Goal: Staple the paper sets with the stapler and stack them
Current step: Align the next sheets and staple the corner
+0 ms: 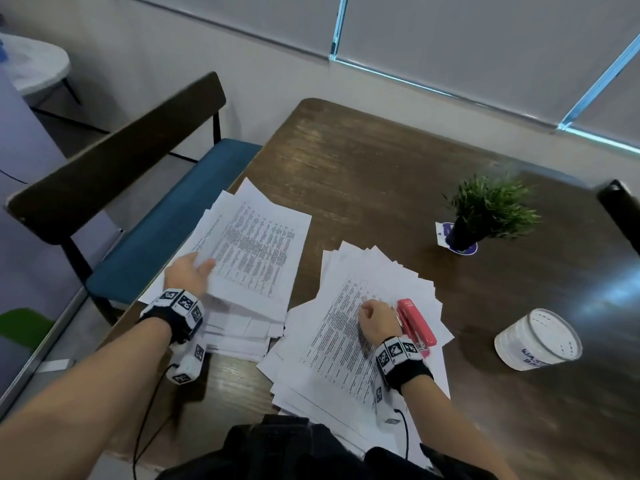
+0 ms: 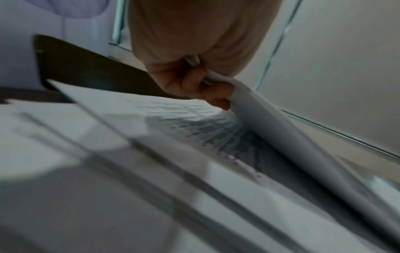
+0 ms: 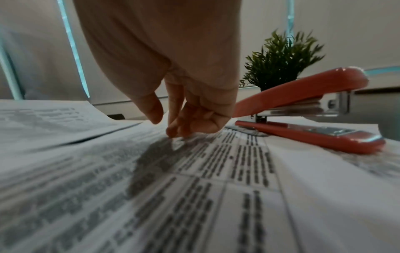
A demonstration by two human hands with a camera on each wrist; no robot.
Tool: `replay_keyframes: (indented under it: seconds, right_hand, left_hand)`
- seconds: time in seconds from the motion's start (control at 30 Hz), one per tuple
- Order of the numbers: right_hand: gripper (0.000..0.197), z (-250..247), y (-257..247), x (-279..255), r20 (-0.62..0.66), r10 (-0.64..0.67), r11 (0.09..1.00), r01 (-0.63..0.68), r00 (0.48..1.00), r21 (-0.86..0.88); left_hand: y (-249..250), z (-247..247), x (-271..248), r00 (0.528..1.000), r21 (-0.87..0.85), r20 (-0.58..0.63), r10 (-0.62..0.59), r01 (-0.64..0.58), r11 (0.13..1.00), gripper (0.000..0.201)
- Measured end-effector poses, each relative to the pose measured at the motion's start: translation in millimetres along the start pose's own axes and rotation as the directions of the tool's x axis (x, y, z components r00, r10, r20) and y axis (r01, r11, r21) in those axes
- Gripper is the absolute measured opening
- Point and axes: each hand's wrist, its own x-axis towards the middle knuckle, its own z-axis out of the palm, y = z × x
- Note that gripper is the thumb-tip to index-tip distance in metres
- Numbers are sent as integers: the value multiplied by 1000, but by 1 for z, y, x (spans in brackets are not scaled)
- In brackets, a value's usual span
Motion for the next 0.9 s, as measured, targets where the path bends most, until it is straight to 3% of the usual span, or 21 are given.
replay_keyframes:
  seconds: [0.13,0.23,0.33,0.47,0.67,0.8,0.9]
  right_hand:
    - [28,4,2,-5,-2,-22,997,22,1000,-67]
    - [32,3,2,-5,22,-27,996,29,999,-88]
    - [33,4,1,-6,20,-50,991,52,999,-119]
    - [37,4,0,-10,19,-95,974,97,995,-205]
    - [83,6,10,-24,269,-50,928,145,962,-344]
    - [86,8,15,-32,329,-70,920,189,942,-344]
    - [86,8,19,-46,334,-107,917,223,936,-331]
  left_hand:
    - [-30,-9,10,994,35,-73,-84,87,996,61]
    - [-41,-11,7,987,185,-132,-95,119,975,54]
    - [-40,-8,0,979,263,-200,-48,100,960,41]
    - [-29,7,-9,960,283,-269,81,-2,959,47]
    - [12,51,-37,938,179,-59,342,-327,928,32]
    - [31,92,-60,810,14,163,563,-572,820,26]
    - [46,119,-79,705,-63,380,599,-626,777,28]
